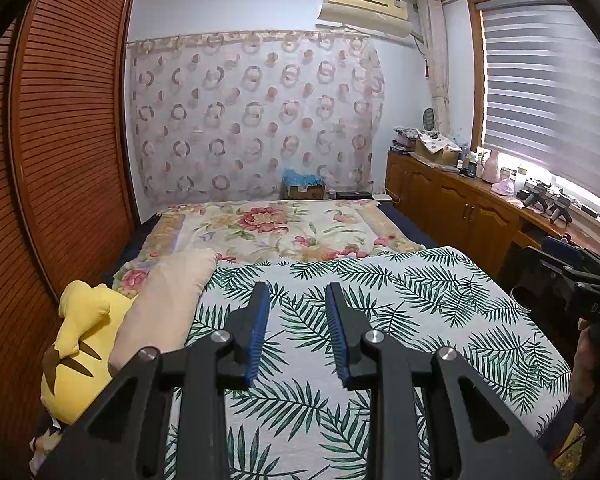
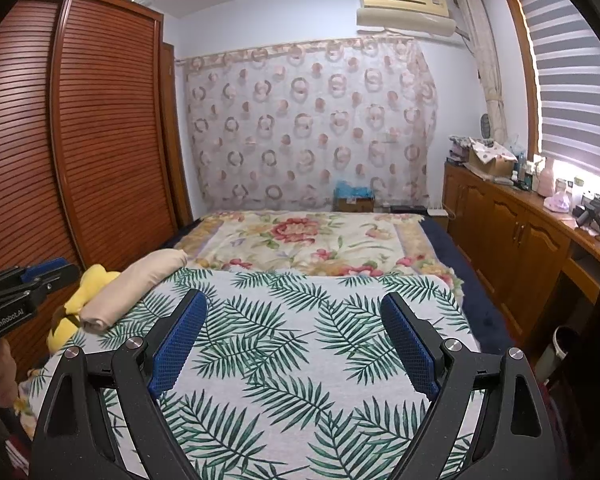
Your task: Fold small clothes
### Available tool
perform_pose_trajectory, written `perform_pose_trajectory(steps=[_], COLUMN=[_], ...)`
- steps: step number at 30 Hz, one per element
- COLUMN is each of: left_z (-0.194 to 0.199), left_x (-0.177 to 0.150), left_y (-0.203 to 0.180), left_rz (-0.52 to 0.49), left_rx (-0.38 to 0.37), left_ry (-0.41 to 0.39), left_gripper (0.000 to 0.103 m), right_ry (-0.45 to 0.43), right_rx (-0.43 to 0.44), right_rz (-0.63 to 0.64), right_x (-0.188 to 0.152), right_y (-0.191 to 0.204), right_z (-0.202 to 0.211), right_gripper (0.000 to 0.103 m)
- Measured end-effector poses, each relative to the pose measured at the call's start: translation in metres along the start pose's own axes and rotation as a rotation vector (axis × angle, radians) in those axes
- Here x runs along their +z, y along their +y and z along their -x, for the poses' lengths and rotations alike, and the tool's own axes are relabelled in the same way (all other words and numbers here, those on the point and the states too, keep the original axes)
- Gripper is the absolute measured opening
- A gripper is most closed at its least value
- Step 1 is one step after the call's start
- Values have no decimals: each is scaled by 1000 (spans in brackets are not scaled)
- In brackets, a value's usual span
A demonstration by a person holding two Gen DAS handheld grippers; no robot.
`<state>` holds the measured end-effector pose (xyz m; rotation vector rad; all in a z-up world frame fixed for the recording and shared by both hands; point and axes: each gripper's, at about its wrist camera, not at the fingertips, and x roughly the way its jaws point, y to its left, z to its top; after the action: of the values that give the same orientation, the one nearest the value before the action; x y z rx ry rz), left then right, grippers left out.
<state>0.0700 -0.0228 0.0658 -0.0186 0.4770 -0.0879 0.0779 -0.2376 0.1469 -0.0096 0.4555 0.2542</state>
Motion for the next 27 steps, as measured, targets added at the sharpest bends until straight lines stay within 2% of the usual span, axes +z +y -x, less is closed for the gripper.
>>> perform_pose_trajectory(steps=[27], left_z=[0], left_x=[2], left_y=[5], left_rz=[2], left_rx=[4], left_ry=[-7], left_gripper=[28], right_ry=[-6], right_rx=[-2], right_rz=[0], right_x=[3], right_y=[-1], right_z=[0], right_gripper=[91])
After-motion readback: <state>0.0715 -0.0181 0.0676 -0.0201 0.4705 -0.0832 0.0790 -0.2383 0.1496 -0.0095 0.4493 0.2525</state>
